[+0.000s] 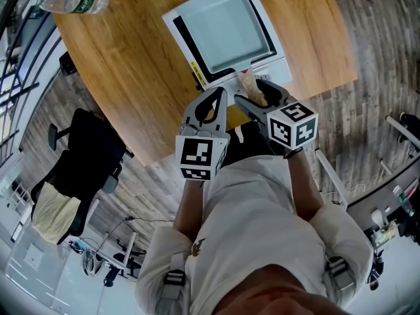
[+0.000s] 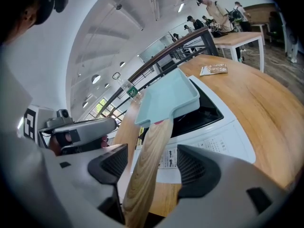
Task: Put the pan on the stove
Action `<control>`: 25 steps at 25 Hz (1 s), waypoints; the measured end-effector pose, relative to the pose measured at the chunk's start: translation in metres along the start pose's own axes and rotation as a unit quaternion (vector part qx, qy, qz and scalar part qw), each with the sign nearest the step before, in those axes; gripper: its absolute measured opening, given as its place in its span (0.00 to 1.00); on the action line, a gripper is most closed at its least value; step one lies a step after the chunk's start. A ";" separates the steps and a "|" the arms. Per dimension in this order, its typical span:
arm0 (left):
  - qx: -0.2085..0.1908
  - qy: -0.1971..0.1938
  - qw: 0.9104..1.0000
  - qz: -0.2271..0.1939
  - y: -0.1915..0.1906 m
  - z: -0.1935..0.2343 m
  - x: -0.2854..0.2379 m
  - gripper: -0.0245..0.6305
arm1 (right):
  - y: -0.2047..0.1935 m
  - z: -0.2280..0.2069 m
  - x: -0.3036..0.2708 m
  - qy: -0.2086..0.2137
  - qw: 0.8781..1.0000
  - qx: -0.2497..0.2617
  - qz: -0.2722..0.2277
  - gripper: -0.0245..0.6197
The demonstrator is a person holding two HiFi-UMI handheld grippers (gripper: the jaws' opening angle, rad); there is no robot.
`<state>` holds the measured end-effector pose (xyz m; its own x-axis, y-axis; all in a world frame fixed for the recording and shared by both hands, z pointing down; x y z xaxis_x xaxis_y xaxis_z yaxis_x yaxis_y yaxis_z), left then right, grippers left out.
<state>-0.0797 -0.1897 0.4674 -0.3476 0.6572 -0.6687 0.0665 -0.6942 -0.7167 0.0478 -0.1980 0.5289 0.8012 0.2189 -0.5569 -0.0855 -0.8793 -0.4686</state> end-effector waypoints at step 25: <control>-0.019 0.002 0.999 -0.033 0.017 0.000 0.019 0.07 | 0.037 0.019 0.045 -0.065 0.992 0.067 -0.084 0.50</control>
<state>-0.0855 -0.1891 0.4423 -0.3478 0.7026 -0.6208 0.0796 -0.6377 -0.7662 0.0696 -0.2123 0.4731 0.7288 0.4181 -0.5423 -0.0416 -0.7634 -0.6445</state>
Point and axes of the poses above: the fingertips, and each gripper's own axes: x backward along the fingers, z to its left, y out of its top, the point moved 6 cm from there along x, backward along the fingers, and after that the axes turned 7 degrees about y, right-handed, at the moved point
